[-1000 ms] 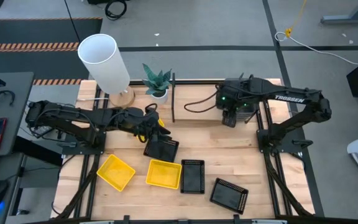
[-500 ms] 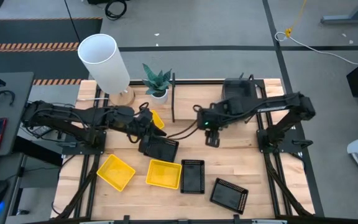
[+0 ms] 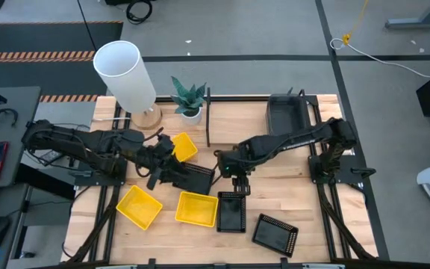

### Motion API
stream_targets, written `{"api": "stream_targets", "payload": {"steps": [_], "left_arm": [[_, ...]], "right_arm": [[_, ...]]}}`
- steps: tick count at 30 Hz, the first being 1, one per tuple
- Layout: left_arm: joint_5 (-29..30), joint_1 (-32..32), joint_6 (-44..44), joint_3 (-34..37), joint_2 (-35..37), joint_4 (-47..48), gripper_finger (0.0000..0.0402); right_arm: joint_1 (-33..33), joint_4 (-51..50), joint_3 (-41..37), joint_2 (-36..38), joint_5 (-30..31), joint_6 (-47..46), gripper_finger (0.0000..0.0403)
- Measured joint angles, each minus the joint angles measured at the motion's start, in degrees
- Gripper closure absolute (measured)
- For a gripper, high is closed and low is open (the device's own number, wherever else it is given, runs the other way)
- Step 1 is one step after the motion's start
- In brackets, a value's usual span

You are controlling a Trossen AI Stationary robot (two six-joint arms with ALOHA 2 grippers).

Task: Stack baskets on shelf by color
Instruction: Stack the left black basket on top of the middle black basket

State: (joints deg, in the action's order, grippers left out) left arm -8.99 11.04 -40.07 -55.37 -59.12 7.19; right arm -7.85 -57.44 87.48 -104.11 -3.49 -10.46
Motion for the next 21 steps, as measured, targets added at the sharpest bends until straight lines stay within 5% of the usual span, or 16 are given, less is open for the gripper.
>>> {"api": "stream_targets", "payload": {"steps": [6, 21], "left_arm": [[0.0, 1.7, 0.2, 0.0, 2.8, 0.3, 0.023], [0.1, 1.8, 0.3, 0.0, 5.7, -14.4, 0.023]], "right_arm": [[-0.7, 5.0, -1.0, -1.5, -0.6, 4.1, 0.0167], [-0.1, 26.5, -1.5, -6.7, 2.4, 36.7, 0.0171]]}}
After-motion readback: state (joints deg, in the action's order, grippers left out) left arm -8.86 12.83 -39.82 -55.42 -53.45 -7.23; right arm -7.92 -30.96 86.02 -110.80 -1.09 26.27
